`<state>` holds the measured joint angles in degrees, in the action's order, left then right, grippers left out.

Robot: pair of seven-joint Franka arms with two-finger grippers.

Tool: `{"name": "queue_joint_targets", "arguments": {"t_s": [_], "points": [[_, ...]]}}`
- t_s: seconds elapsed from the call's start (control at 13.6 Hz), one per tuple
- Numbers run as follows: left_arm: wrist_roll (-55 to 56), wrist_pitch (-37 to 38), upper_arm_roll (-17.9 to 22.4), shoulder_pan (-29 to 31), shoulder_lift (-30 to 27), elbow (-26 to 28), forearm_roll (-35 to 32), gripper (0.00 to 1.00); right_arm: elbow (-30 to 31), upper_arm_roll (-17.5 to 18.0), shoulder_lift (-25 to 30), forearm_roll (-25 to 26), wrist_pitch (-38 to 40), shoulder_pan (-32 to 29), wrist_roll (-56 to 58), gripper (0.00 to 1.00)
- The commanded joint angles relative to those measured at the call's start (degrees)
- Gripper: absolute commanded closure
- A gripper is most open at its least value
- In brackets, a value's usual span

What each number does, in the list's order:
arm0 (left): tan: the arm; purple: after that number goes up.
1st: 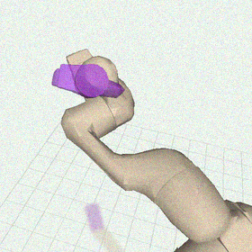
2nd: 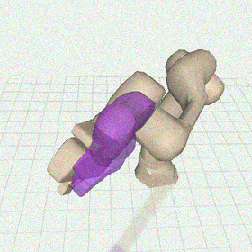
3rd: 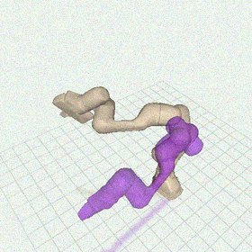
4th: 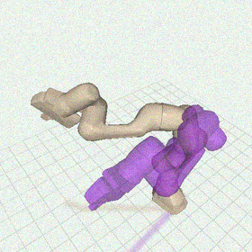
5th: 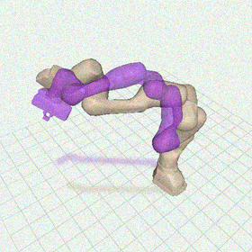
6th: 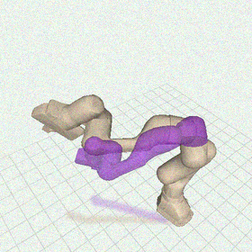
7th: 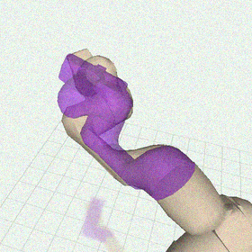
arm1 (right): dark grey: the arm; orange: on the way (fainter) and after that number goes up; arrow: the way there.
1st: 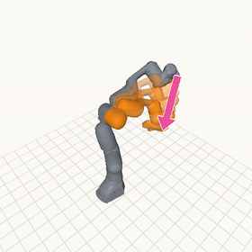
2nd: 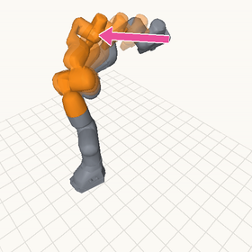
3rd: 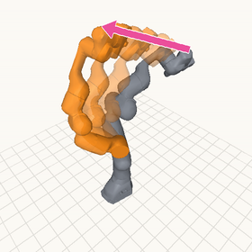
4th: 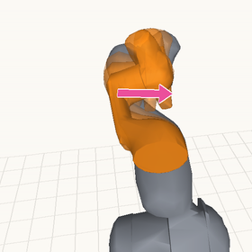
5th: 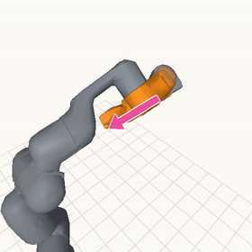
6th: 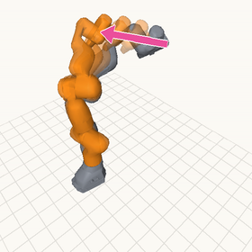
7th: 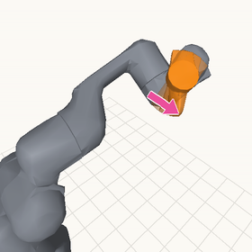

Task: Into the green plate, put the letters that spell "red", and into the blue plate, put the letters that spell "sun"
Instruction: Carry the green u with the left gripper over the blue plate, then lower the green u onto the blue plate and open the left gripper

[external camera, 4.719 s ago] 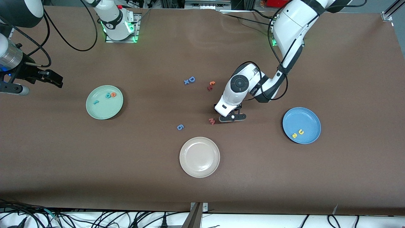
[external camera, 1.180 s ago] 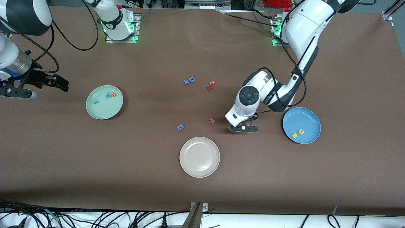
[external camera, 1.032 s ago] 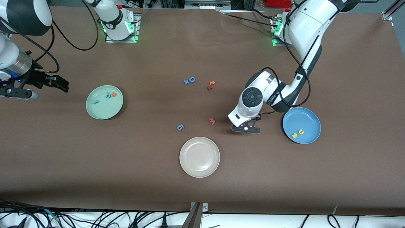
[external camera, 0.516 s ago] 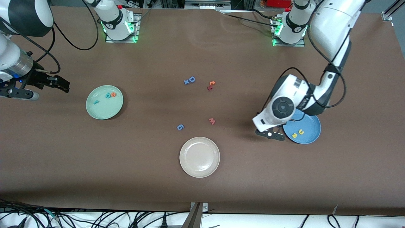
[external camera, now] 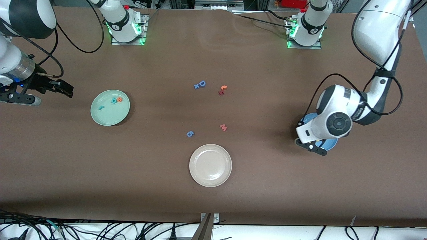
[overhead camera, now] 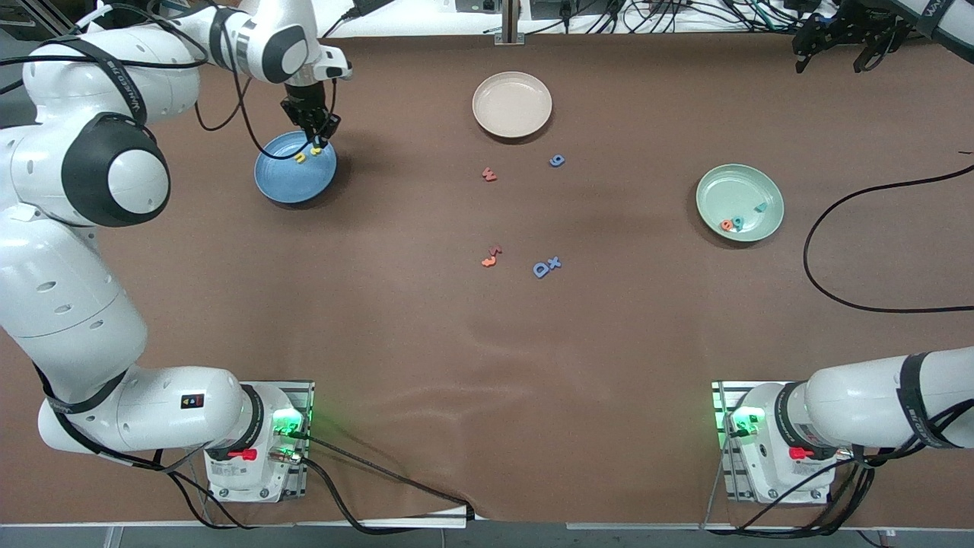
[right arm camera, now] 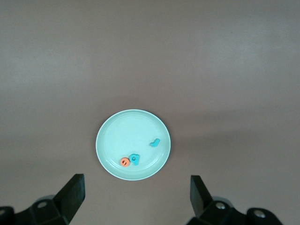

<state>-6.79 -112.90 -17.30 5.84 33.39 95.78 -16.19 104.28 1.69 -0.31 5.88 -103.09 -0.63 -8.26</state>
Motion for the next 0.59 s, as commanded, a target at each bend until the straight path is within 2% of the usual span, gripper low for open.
{"name": "queue_joint_targets", "arguments": {"t_s": [0.0,0.07,0.29,0.37,0.44,0.52], "points": [[-4.80,0.40,-0.63,2.16,-0.96,0.81,0.63,0.78,0.83,-0.02,0.75,-1.14,-0.71,-0.08,0.09,0.01],[-5.16,0.40,-0.54,2.42,-0.87,0.55,0.63,0.74,0.83,-0.02,0.75,-1.14,-0.71,-0.16,0.09,0.01],[-6.91,-0.12,-0.45,3.92,0.01,0.29,0.37,0.70,0.83,-0.02,0.75,-1.23,-0.71,-0.16,0.09,0.01],[-7.27,-0.21,-0.28,3.92,0.45,0.11,0.20,0.63,0.83,-0.02,0.75,-1.23,-0.79,-0.16,0.09,0.01],[-7.10,-0.21,-0.28,4.01,0.62,0.11,0.28,0.29,1.01,-0.02,0.75,-1.23,-1.06,-0.08,0.09,0.01],[-7.18,-0.21,-0.19,4.09,0.80,0.11,0.37,0.00,1.01,-0.02,0.75,-1.40,-1.06,-0.16,0.09,0.01]]}}
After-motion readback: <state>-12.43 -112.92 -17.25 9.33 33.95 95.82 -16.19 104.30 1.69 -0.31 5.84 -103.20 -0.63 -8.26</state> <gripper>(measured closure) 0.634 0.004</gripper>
